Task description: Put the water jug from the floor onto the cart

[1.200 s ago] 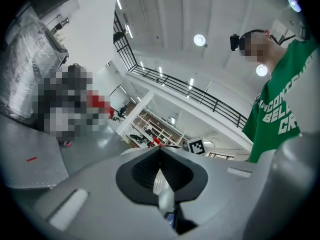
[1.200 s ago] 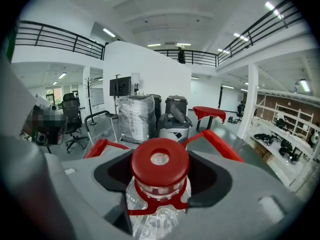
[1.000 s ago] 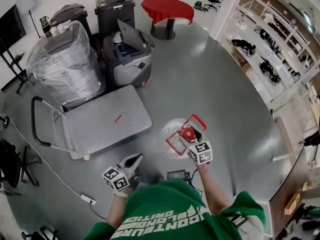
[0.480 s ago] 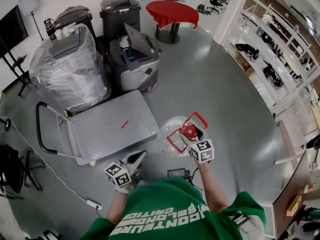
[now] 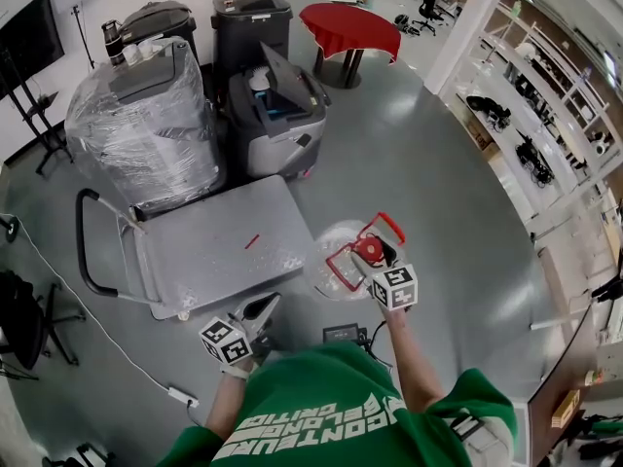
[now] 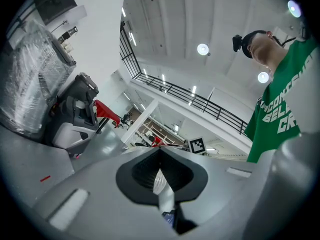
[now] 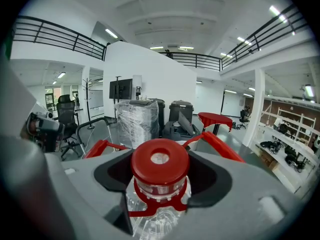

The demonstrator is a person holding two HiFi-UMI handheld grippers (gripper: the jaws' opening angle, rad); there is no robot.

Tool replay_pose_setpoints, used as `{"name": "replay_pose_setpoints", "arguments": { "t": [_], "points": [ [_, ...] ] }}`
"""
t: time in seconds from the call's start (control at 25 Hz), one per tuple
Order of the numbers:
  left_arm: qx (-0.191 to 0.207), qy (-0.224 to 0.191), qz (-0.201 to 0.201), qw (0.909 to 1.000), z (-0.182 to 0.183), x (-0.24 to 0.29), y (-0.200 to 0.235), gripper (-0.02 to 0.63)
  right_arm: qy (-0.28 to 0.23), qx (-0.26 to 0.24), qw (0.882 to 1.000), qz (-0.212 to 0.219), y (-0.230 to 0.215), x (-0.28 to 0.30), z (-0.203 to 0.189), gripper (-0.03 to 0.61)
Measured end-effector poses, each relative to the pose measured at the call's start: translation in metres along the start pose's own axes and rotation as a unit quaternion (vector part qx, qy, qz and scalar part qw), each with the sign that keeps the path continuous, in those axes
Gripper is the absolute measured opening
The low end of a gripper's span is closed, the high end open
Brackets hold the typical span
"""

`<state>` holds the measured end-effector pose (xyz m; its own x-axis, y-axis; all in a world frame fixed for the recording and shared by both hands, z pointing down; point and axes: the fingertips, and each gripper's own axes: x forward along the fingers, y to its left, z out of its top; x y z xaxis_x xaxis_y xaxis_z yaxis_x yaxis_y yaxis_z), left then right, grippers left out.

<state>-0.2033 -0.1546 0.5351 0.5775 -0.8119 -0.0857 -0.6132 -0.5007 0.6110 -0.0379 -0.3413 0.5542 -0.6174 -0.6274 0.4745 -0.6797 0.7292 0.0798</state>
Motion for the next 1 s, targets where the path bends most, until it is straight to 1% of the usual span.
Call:
{"name": "replay_pose_setpoints", "arguments": {
  "t": [0.24, 0.56, 0.84, 1.0],
  "points": [
    [0.004, -0.010, 0.015, 0.9998, 0.015, -0.027, 0.020, 0.014, 0.005, -0.004, 1.000, 0.014, 0.029, 0.022, 0.011, 0.298],
    [0.002, -0.037, 0.040, 0.9985, 0.027, -0.057, 0.031, 0.014, 0.004, -0.012, 0.999, 0.053, 0.066, 0.049, 0.029, 0.298],
    [0.011, -0.067, 0.077, 0.9947, 0.036, -0.083, 0.042, 0.014, 0.003, -0.038, 0.995, 0.092, 0.095, 0.082, 0.043, 0.298],
    [0.017, -0.074, 0.092, 0.9928, 0.043, -0.093, 0.052, 0.014, 0.004, -0.052, 0.992, 0.112, 0.111, 0.103, 0.049, 0.298]
  ]
}}
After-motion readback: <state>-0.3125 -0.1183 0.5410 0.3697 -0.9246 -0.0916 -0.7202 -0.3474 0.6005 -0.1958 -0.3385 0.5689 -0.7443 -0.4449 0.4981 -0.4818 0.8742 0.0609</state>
